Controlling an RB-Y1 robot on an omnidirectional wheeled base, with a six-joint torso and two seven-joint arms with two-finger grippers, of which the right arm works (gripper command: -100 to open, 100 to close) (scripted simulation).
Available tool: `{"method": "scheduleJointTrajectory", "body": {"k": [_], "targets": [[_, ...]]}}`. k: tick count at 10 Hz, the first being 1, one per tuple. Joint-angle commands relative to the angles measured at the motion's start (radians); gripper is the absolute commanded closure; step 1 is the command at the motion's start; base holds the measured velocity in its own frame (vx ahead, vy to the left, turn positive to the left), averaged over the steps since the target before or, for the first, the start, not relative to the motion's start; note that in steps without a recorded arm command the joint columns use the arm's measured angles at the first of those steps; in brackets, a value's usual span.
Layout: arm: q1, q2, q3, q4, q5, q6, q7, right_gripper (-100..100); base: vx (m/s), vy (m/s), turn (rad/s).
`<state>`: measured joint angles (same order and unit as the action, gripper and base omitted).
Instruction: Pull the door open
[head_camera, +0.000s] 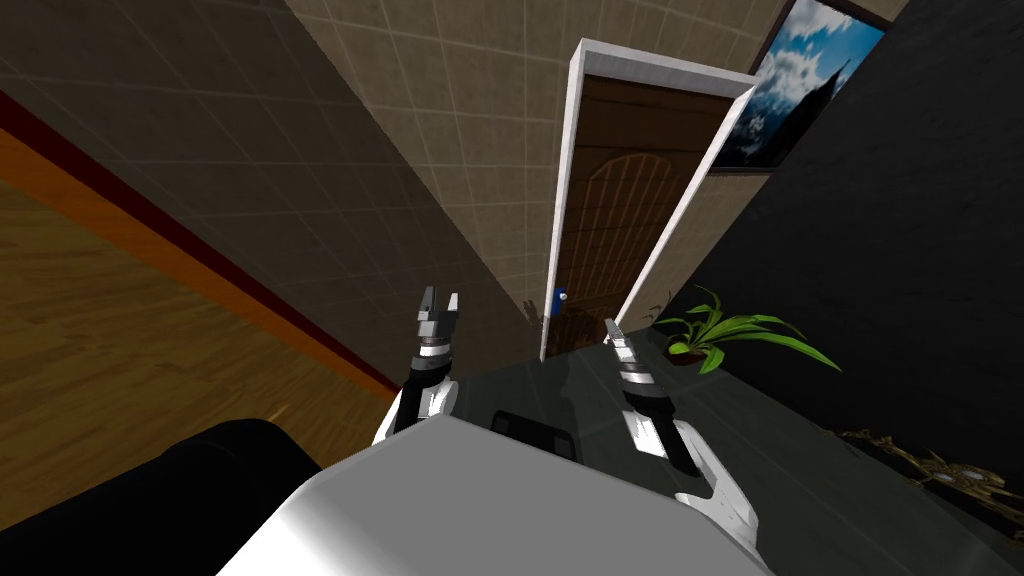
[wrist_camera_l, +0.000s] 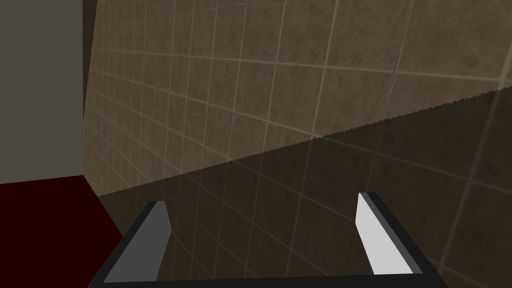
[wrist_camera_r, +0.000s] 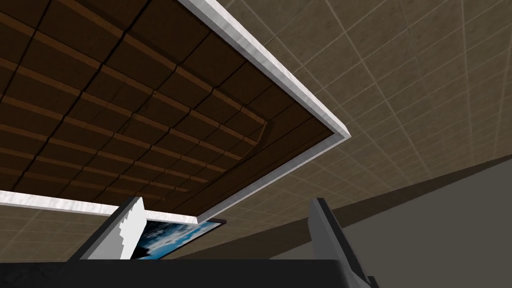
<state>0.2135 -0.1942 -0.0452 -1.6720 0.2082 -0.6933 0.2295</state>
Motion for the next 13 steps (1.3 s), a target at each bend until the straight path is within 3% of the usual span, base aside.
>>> {"method": "scheduleJointTrajectory", "body": {"k": [1,2,3,5,6,8,9,12,13], "targets": [[-0.009,-0.007,0.003,0.035,0.014,-0.004,0.017,-100,0.070,0.015,0.001],[-0.032,-0.022,0.004,0.072,0.034,-0.013,0.040,-100,0.071,0.014,-0.001],[-0.032,-0.022,0.004,0.082,0.034,-0.013,0.040,-100,0.048,0.011,0.000],[-0.078,-0.052,0.006,0.156,0.075,-0.032,0.085,-100,0.067,0.011,-0.001],[-0.078,-0.052,0.006,0.175,0.075,-0.032,0.085,-100,0.060,0.008,0.001],[-0.124,-0.082,0.009,0.246,0.115,-0.050,0.129,-100,0.075,0.015,-0.001],[-0.124,-0.082,0.009,0.268,0.115,-0.050,0.129,-100,0.060,0.013,0.002],[-0.169,-0.111,0.011,0.347,0.155,-0.069,0.173,-100,0.048,0.014,-0.001],[-0.169,-0.111,0.011,0.358,0.155,-0.069,0.173,-100,0.039,0.009,0.000]]}}
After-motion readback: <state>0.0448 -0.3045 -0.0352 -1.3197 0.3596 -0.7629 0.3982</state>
